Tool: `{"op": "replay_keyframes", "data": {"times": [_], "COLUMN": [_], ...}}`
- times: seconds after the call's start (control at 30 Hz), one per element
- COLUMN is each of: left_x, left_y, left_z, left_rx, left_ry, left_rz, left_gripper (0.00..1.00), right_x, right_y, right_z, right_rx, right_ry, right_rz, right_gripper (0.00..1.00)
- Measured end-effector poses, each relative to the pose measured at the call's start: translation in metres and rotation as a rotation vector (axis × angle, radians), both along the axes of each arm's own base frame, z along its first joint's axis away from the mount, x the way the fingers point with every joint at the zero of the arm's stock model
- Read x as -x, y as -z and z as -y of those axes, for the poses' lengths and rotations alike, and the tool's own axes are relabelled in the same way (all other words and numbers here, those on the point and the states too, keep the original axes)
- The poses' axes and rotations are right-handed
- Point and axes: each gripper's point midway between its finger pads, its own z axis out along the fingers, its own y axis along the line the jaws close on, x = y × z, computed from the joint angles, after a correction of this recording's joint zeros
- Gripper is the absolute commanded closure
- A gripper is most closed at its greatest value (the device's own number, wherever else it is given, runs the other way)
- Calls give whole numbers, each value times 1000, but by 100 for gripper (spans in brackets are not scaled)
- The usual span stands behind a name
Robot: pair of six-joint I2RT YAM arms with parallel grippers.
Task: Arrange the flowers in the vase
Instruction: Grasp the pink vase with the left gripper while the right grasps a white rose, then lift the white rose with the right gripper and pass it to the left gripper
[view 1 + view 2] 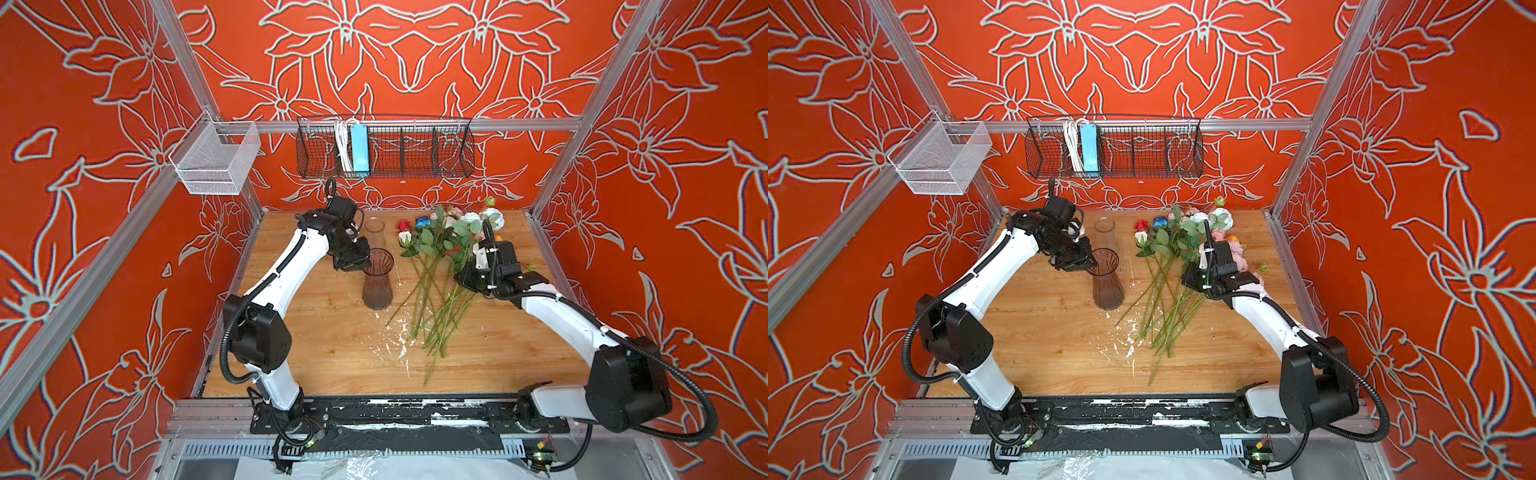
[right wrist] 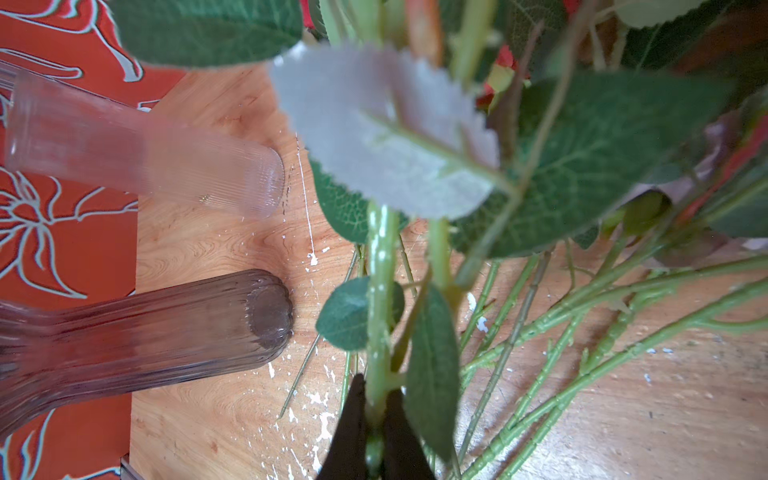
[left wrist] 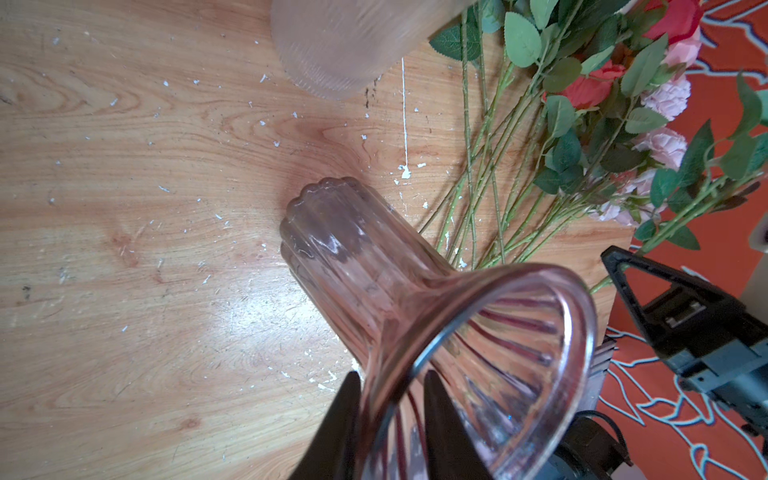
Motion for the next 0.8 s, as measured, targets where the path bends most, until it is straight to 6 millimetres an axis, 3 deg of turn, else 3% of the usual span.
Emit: {"op": "replay_keyframes", "data": {"times": [0.2,0.37,0.53,0.8], "left_x": [1,2,6,25], "left_y": [1,-7,-37,-94], "left_z": [-3,-6,-8,-11], "left_rx": [-18,-24,-6,40], "left_ry": [10,22,44,89], "left_rz": [1,19,102,267], "left_gripper": [46,34,24,19], "right_x": [3,6,9,14], "right_y": [-12,-26,-41,-55], "right_z": [-5,-8,-9,-11], "right_rx": [-36,-71,-94,-125], "right_ry": [-18,-25,-23,-33], "right_rz": [23,51,81,111], "right_gripper": [100,100,100,100]}}
